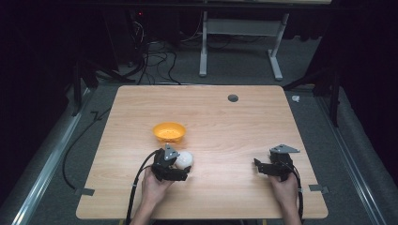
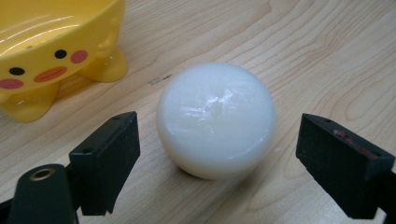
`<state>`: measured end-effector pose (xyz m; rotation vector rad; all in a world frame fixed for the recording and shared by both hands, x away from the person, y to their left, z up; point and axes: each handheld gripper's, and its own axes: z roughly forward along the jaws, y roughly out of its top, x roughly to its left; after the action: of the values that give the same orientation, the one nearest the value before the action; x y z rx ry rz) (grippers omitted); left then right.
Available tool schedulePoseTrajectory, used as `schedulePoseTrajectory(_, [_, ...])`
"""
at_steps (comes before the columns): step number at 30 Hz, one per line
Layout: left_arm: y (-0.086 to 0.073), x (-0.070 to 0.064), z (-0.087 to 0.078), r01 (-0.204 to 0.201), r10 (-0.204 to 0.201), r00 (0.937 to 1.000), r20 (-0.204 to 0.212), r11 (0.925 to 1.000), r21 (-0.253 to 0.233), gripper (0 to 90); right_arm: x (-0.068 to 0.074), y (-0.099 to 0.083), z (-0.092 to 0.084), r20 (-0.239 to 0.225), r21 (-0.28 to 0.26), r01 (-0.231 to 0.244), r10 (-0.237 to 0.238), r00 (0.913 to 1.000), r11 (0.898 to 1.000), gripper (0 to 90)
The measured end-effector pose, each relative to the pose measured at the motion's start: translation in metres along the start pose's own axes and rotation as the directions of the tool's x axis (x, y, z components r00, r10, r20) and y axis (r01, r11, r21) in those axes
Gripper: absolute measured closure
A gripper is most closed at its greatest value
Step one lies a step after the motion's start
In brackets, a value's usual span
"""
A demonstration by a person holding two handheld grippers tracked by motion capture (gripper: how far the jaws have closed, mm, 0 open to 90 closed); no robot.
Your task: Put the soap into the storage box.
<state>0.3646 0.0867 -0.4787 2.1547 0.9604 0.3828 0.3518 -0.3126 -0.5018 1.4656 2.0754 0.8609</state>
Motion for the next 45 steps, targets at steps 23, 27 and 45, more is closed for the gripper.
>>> schedulePoseTrajectory(23, [0.002, -0.001, 0.028, -0.001, 0.002, 0.9997, -0.026, 0.9991, 0.043, 14.7, 0.000, 0.000, 0.000, 0.000, 0.000, -0.001, 0.001, 1.0000, 1.000, 22.6])
schedulePoseTrajectory(27, [0.002, -0.001, 0.031, -0.001, 0.002, 0.9997, -0.025, 0.9992, 0.041, 15.4, 0.000, 0.000, 0.000, 0.000, 0.000, -0.001, 0.001, 1.0000, 1.000, 22.6])
schedulePoseTrajectory(45, [0.002, -0.001, 0.036, -0.002, 0.002, 0.9999, -0.014, 0.9996, 0.029, 22.8, 0.000, 0.000, 0.000, 0.001, -0.001, -0.001, 0.001, 1.0000, 1.000, 22.6])
